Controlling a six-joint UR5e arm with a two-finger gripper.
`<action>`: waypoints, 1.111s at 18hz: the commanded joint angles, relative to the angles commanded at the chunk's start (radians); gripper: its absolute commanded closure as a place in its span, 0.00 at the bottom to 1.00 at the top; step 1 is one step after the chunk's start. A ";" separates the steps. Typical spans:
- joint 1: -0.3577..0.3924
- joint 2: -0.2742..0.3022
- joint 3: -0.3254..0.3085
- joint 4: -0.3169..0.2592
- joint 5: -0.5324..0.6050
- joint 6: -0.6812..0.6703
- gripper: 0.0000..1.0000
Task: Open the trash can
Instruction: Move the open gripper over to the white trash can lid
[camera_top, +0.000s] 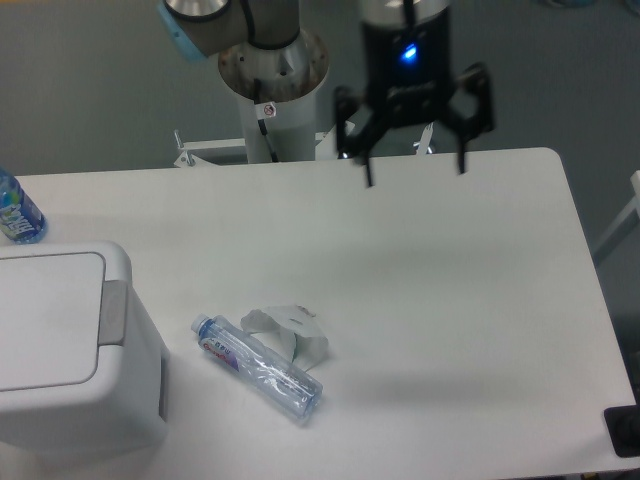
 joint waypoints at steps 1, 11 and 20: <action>-0.023 -0.008 0.000 0.008 0.000 -0.041 0.00; -0.186 -0.106 0.000 0.173 0.000 -0.315 0.00; -0.269 -0.134 -0.020 0.172 -0.002 -0.376 0.00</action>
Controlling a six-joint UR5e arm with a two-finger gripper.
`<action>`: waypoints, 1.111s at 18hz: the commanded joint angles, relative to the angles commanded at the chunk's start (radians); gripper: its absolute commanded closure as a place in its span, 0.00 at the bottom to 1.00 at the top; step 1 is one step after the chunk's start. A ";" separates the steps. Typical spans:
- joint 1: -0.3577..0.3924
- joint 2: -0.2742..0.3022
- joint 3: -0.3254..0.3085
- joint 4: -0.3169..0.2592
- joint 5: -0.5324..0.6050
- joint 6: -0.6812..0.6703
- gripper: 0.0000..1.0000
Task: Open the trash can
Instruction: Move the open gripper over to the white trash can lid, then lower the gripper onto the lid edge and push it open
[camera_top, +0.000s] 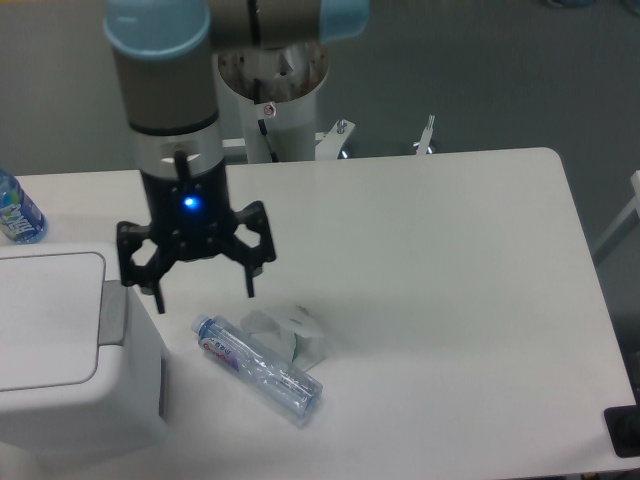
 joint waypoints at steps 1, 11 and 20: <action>-0.003 0.000 -0.006 0.002 0.000 -0.002 0.00; -0.008 0.003 -0.012 0.000 -0.015 -0.018 0.00; -0.023 -0.003 -0.015 0.002 -0.047 -0.072 0.00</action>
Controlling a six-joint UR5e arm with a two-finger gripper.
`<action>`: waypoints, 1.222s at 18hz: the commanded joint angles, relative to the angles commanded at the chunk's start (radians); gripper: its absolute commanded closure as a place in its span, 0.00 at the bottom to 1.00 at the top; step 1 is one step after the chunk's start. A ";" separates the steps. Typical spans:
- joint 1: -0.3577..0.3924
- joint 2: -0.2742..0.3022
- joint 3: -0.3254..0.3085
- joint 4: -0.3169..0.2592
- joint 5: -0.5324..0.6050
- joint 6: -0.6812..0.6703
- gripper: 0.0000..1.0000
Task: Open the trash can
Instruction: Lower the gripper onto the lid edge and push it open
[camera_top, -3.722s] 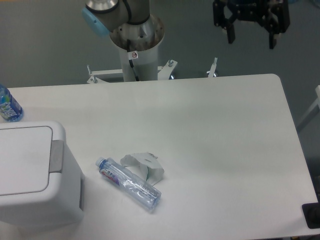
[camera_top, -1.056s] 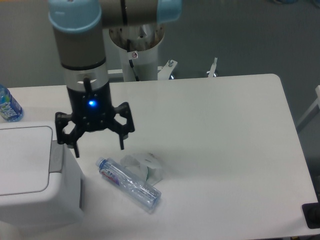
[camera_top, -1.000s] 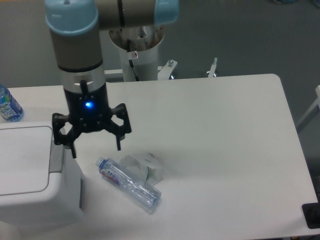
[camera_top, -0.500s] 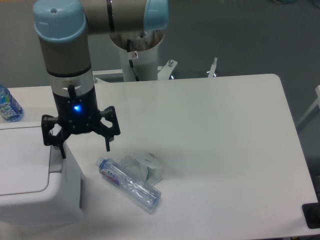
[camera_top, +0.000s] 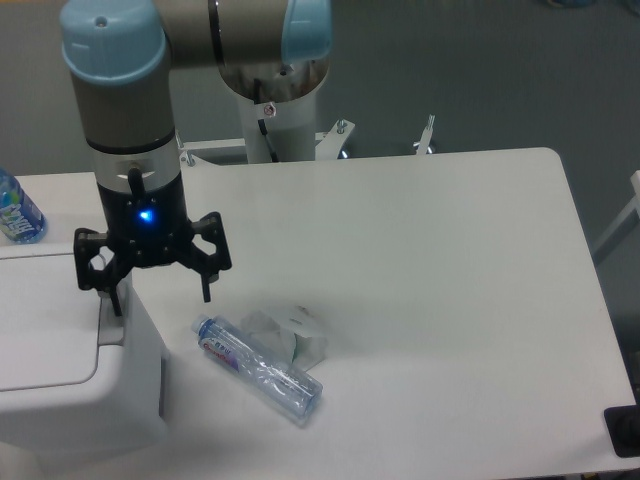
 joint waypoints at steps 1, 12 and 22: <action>0.000 0.000 -0.005 0.000 -0.008 -0.002 0.00; 0.000 0.002 -0.008 0.000 -0.019 -0.002 0.00; 0.008 0.000 -0.008 0.000 -0.017 0.000 0.00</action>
